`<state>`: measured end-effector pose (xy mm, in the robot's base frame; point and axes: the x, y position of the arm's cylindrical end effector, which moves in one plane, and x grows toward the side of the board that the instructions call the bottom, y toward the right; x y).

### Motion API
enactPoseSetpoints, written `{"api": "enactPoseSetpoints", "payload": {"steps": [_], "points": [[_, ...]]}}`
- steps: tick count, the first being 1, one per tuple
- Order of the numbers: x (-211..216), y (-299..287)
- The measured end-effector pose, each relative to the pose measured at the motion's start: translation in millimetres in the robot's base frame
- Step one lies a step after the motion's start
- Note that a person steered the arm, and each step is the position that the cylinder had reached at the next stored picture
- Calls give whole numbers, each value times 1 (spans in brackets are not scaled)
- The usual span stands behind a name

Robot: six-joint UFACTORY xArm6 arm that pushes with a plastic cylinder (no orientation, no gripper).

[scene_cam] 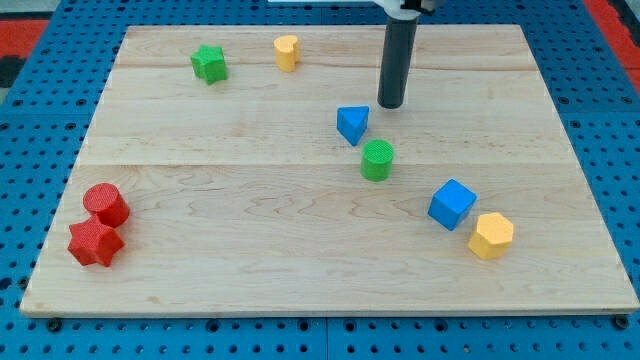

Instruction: Drag the triangle right to the red circle

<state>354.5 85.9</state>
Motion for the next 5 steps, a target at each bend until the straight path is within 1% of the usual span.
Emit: {"api": "enactPoseSetpoints", "payload": {"steps": [2, 5], "points": [[21, -18], [19, -77]]}}
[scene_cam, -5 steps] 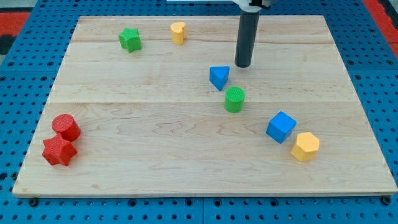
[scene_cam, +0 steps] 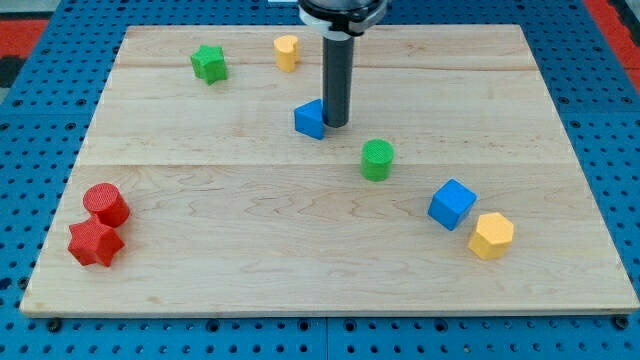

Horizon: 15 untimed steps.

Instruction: Drag the triangle right to the red circle

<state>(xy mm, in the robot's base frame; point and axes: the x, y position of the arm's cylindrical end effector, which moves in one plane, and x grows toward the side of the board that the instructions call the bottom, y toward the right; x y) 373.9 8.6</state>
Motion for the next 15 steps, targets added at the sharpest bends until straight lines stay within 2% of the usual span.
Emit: {"api": "enactPoseSetpoints", "payload": {"steps": [3, 6, 9, 11, 12, 14, 15], "points": [[-15, -44], [-10, -120], [55, -125], [63, -164], [81, -176], [117, -177], [106, -139]]}}
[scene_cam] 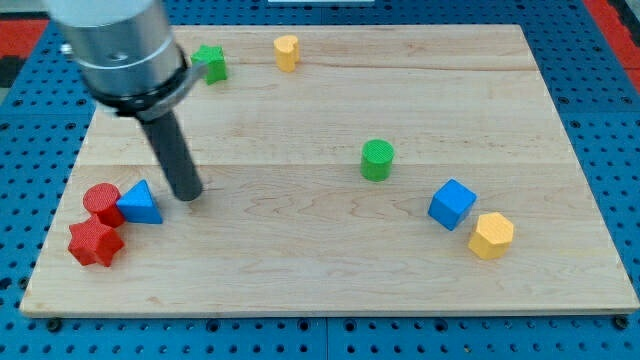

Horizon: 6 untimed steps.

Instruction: Drag the triangle right to the red circle

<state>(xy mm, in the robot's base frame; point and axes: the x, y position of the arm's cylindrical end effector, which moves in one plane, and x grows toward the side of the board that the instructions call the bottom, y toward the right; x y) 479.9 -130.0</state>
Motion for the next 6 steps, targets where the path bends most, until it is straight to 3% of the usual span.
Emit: {"api": "enactPoseSetpoints", "payload": {"steps": [3, 6], "points": [[-10, 174], [-23, 287]]}}
